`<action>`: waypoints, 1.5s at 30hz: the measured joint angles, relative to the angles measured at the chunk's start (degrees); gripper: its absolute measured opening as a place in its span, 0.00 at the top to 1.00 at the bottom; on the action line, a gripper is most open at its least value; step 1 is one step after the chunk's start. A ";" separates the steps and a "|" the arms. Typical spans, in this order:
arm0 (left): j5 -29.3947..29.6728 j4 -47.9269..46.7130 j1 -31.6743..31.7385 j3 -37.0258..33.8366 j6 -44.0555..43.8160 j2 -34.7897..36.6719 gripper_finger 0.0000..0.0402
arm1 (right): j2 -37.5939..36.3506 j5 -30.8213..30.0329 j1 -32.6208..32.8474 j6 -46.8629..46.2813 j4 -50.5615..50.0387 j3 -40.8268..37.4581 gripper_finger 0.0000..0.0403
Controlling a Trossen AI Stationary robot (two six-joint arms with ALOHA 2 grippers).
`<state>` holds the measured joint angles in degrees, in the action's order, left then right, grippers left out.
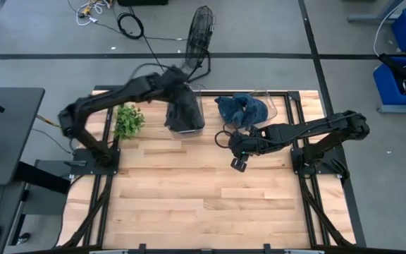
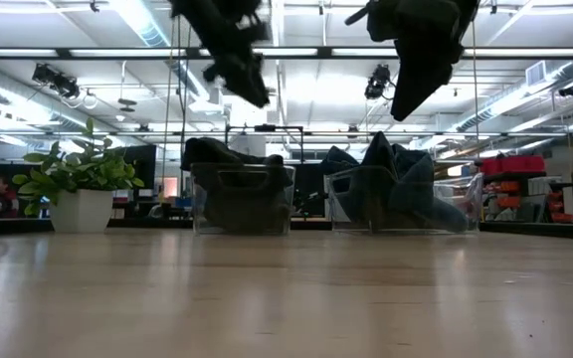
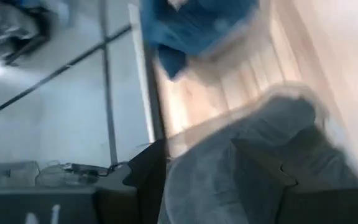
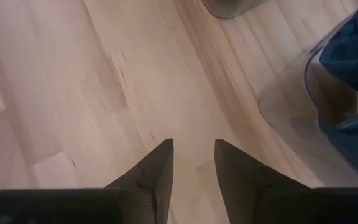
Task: Pick & Place hat
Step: Return to Home Position
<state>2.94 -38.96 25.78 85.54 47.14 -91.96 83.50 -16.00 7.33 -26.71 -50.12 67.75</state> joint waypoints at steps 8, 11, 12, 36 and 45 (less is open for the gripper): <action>-3.29 -4.13 -0.06 0.07 -18.18 14.81 0.56 | -1.86 -0.05 0.00 10.99 -0.07 0.00 0.70; -5.69 -7.42 -0.31 0.09 -21.21 19.27 0.56 | -5.46 -2.37 0.02 15.00 -0.45 0.00 0.70; -6.48 -9.09 -0.31 0.09 -21.72 20.60 0.56 | -7.19 -3.11 0.02 15.66 -0.45 0.00 0.70; -7.01 21.29 -0.20 -44.78 -33.79 54.48 0.56 | -45.73 10.53 -0.95 26.03 30.77 -31.17 0.70; -5.27 31.67 -0.20 -57.63 -38.90 62.92 0.56 | -56.27 11.12 -4.26 27.14 39.82 -42.18 0.70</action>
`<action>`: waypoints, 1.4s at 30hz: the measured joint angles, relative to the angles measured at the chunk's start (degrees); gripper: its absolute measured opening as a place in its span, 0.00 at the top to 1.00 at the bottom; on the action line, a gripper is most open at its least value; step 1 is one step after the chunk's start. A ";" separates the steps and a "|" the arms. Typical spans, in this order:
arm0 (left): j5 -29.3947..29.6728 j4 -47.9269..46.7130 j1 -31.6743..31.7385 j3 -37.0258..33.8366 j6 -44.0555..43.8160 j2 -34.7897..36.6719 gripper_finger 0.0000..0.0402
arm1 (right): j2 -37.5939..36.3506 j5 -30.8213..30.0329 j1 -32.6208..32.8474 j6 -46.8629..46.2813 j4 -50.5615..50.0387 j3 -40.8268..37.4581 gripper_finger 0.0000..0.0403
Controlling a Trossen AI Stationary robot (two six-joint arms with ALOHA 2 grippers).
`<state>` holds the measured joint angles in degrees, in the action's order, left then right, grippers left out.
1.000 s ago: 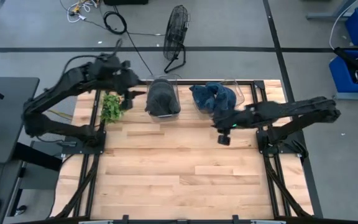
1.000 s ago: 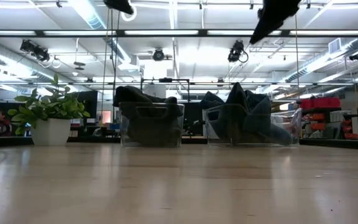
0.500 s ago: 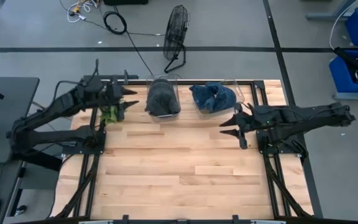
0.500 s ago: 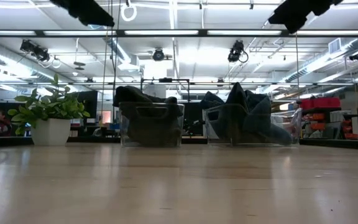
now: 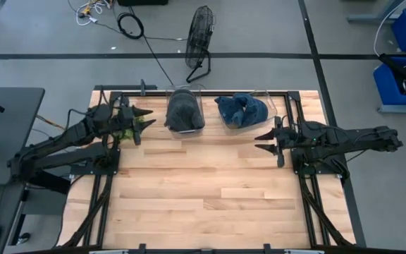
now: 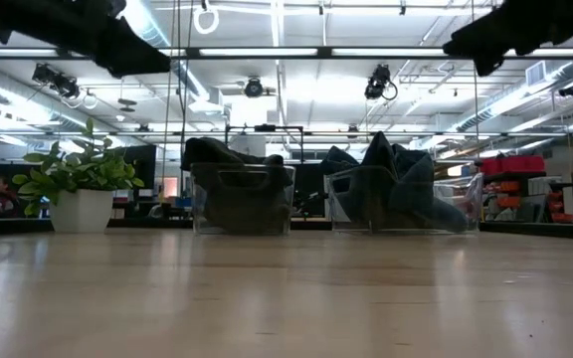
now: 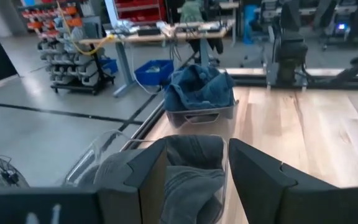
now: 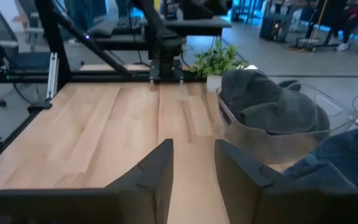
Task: Pick & Place hat
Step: Return to Home Position
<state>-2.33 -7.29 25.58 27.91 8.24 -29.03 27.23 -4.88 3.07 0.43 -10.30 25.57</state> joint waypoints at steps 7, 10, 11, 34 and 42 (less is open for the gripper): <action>-0.02 10.89 0.00 -9.73 -2.12 5.47 0.56 | -6.36 -0.01 -1.16 0.24 2.04 -5.70 0.70; 0.00 18.60 0.00 -13.41 -3.51 6.52 0.56 | -8.93 0.01 -1.18 1.21 2.26 -6.72 0.70; 0.00 19.78 0.00 -14.38 -3.52 6.73 0.56 | -9.80 -0.01 -1.18 1.47 2.55 -7.04 0.70; -0.26 40.82 0.01 -27.39 -8.26 7.34 0.56 | -27.28 -0.46 -1.18 3.22 13.55 -24.81 0.70; -0.24 40.12 0.11 -27.42 -7.15 7.34 0.56 | -27.11 -0.66 -1.18 4.59 11.55 -24.66 0.70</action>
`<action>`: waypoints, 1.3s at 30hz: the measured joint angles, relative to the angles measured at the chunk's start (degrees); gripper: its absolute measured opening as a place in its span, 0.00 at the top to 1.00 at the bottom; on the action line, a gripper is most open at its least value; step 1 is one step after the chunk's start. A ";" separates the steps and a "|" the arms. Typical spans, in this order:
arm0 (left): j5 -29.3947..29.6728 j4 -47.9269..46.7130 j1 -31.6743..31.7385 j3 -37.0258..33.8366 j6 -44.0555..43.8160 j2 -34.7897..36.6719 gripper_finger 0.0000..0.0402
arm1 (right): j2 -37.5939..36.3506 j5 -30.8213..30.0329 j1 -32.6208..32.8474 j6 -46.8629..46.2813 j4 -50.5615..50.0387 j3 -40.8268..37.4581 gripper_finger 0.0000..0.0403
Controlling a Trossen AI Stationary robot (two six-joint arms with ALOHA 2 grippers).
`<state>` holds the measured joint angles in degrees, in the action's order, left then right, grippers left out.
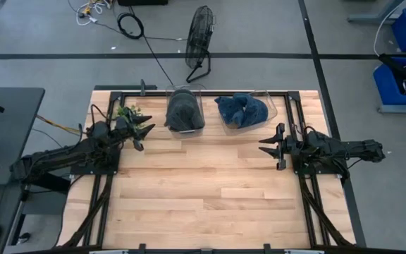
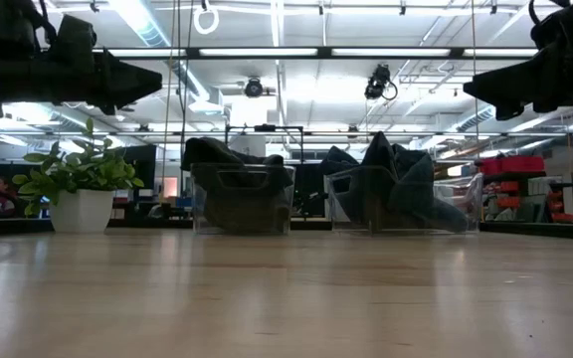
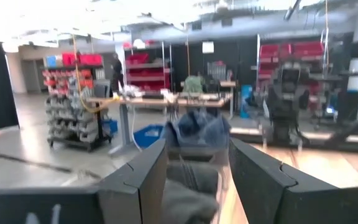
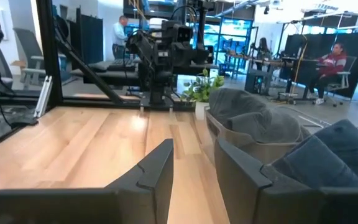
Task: Pick & Place hat
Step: Return to Home Position
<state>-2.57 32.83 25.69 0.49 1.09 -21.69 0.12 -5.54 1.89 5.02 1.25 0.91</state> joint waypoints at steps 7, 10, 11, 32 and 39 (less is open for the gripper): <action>0.00 -3.49 0.00 -0.02 -1.10 -0.04 0.56 | 0.31 -0.06 0.00 2.64 0.20 0.00 0.70; 0.00 -3.67 0.00 -0.02 -0.87 -0.04 0.56 | 0.31 0.02 0.01 3.87 0.18 0.00 0.70; 0.00 -3.99 0.00 -0.02 -0.63 -0.02 0.56 | 0.31 0.04 0.00 3.87 0.18 0.00 0.70; -0.20 -10.48 -0.07 -0.04 -12.45 -0.02 0.56 | 0.35 0.09 0.02 1.46 0.18 0.00 0.70; -0.19 -10.92 -0.25 -0.07 -12.20 0.18 0.56 | 0.35 0.11 0.02 1.46 0.16 0.00 0.70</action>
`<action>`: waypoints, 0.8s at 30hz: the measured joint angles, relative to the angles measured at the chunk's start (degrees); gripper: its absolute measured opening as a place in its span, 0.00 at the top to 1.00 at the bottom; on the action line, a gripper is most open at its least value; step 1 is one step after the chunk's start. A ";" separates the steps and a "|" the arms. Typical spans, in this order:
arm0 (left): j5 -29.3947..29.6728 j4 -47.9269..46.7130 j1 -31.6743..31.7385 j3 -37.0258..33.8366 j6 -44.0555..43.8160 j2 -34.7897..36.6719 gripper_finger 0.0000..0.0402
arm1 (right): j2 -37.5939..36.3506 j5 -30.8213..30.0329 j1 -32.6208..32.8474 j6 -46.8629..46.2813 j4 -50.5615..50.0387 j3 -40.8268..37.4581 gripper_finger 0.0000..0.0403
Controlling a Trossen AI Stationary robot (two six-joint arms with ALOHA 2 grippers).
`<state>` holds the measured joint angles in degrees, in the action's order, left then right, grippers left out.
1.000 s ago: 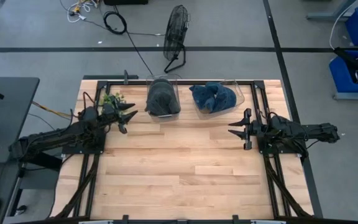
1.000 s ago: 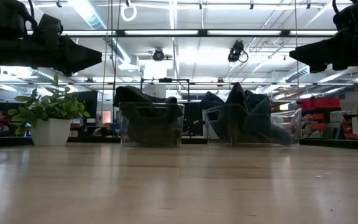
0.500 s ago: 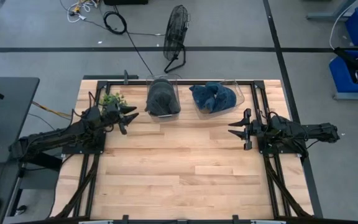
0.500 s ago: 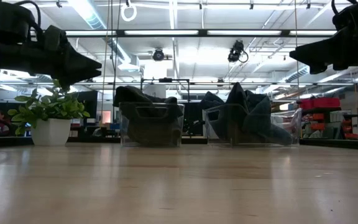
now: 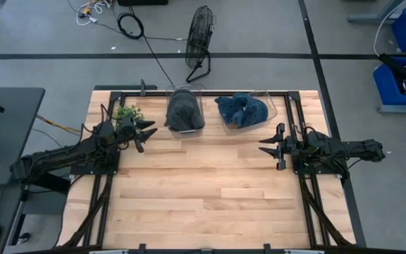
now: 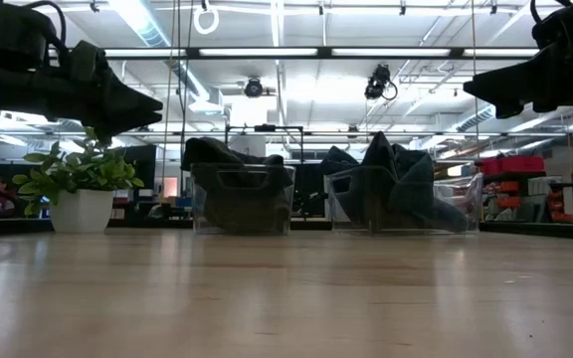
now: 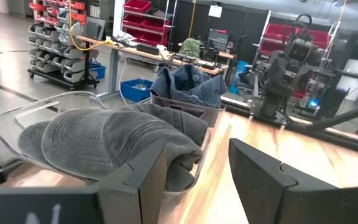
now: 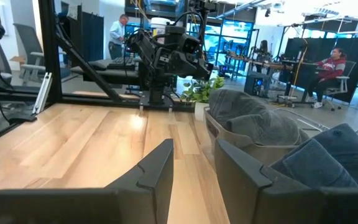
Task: Pick & Place hat
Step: Return to Home Position
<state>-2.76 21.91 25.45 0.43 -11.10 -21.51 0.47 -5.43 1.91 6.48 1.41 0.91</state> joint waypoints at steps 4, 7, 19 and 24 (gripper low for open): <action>0.00 -0.12 -0.67 0.00 -4.16 2.02 0.56 | 0.00 0.00 0.00 0.00 0.00 0.00 0.70; 0.00 -0.23 -0.67 0.00 -4.73 5.40 0.56 | 0.00 0.02 0.00 0.02 0.00 0.00 0.70; -1.52 -18.59 -0.52 -0.02 -0.23 21.56 0.56 | 0.00 0.04 0.00 0.02 0.00 0.00 0.70; -1.49 -18.82 -0.39 -0.02 0.20 21.50 0.56 | 0.00 0.07 0.00 0.02 0.00 0.02 0.70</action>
<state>-4.25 3.09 25.06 0.40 -10.90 -0.01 0.47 -5.37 1.91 6.50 1.41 0.93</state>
